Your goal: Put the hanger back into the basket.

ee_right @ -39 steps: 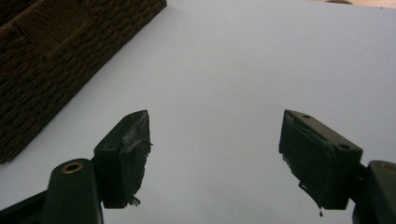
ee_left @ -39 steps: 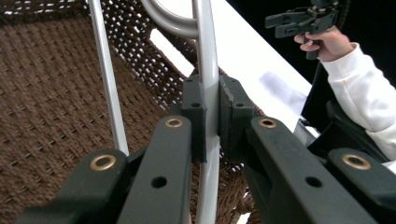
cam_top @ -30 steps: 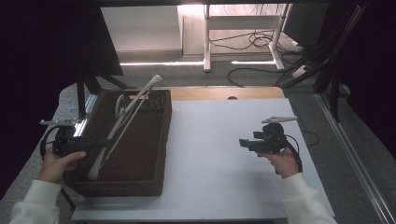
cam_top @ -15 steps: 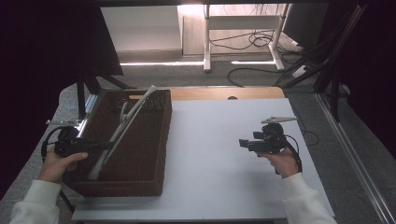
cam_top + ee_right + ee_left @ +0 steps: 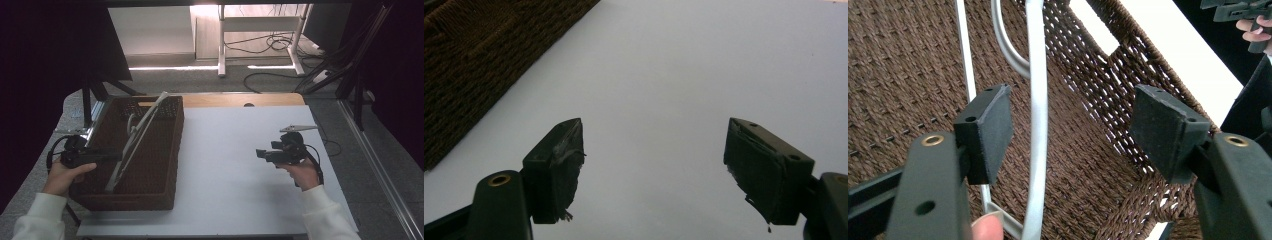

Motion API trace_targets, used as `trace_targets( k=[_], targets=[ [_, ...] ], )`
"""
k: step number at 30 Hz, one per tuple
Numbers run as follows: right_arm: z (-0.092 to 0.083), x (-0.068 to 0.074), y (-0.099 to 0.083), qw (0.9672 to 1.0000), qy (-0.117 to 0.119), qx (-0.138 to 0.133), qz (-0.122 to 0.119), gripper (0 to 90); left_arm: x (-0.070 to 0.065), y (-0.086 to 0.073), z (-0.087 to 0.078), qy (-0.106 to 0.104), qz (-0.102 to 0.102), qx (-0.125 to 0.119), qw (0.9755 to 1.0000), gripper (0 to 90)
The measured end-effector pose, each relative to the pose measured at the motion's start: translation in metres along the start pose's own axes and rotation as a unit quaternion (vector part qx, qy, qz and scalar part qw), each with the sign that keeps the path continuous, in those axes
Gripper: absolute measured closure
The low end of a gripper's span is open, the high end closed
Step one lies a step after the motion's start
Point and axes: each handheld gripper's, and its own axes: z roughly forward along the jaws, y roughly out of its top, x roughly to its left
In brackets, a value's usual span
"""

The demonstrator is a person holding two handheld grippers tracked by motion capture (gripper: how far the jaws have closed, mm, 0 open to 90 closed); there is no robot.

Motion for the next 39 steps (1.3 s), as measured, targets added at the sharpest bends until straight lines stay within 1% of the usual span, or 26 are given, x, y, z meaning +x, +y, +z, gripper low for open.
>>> trace_targets(
  k=[2,7,12,15,19,21,22,23,24,25,27,28,30,32,34,35,36,37,39],
  targets=[
    [0.000,0.000,0.000,1.0000,0.000,0.000,0.000,24.7,-0.001,0.000,0.000,0.001,0.002,-0.001,1.0000,31.6],
    [0.001,0.000,0.000,1.0000,-0.001,0.002,0.000,24.6,-0.009,0.001,0.003,0.002,0.018,0.000,0.9998,31.4],
    [0.001,0.000,0.000,1.0000,-0.001,0.002,-0.002,24.6,-0.017,0.006,0.009,0.014,0.034,0.005,0.9993,31.4],
    [0.002,0.000,0.000,1.0000,-0.001,0.002,-0.002,24.6,-0.020,0.010,0.014,0.017,0.041,0.010,0.9990,31.2],
    [0.002,0.000,0.000,1.0000,-0.002,0.003,-0.003,24.6,-0.023,0.017,0.023,0.039,0.052,0.016,0.9977,31.7],
    [0.002,0.000,-0.001,1.0000,-0.002,0.004,-0.003,24.6,-0.025,0.021,0.028,0.056,0.057,0.015,0.9967,34.7],
    [0.002,0.000,-0.001,1.0000,-0.002,0.004,-0.003,24.6,-0.025,0.023,0.029,0.061,0.060,0.013,0.9962,34.7],
    [0.002,0.000,-0.001,1.0000,-0.002,0.005,-0.003,24.6,-0.026,0.026,0.031,0.064,0.058,0.008,0.9962,36.0],
    [0.002,0.000,-0.001,1.0000,-0.002,0.006,-0.003,24.6,-0.026,0.028,0.032,0.071,0.059,0.006,0.9957,37.6],
    [0.003,0.000,-0.001,1.0000,-0.002,0.006,-0.004,24.6,-0.026,0.031,0.034,0.081,0.056,0.004,0.9952,41.0],
    [0.003,-0.001,-0.001,1.0000,-0.002,0.006,-0.004,24.6,-0.025,0.036,0.038,0.096,0.053,0.006,0.9939,42.2],
    [0.003,-0.001,-0.001,1.0000,-0.002,0.006,-0.004,24.6,-0.024,0.038,0.041,0.099,0.050,0.006,0.9939,43.0],
    [0.003,-0.001,-0.001,1.0000,-0.003,0.007,-0.005,24.6,-0.022,0.040,0.045,0.116,0.051,0.007,0.9919,44.7],
    [0.003,-0.001,-0.001,1.0000,-0.003,0.008,-0.004,24.6,-0.020,0.043,0.050,0.141,0.049,0.009,0.9888,46.5],
    [0.004,-0.001,-0.001,1.0000,-0.004,0.008,-0.003,24.5,-0.017,0.045,0.054,0.159,0.040,0.007,0.9865,49.6],
    [0.004,-0.001,-0.001,0.9999,-0.005,0.009,-0.003,24.5,-0.016,0.046,0.055,0.164,0.038,0.006,0.9857,52.7],
    [0.004,-0.001,-0.001,0.9999,-0.005,0.009,-0.004,24.5,-0.015,0.047,0.057,0.172,0.037,0.005,0.9844,59.4],
    [0.004,-0.001,-0.001,0.9999,-0.005,0.009,-0.004,24.5,-0.014,0.047,0.058,0.175,0.037,0.002,0.9838,59.4],
    [0.004,-0.001,-0.001,0.9999,-0.005,0.009,-0.004,24.5,-0.013,0.048,0.059,0.170,0.041,0.001,0.9845,67.5]
  ],
)
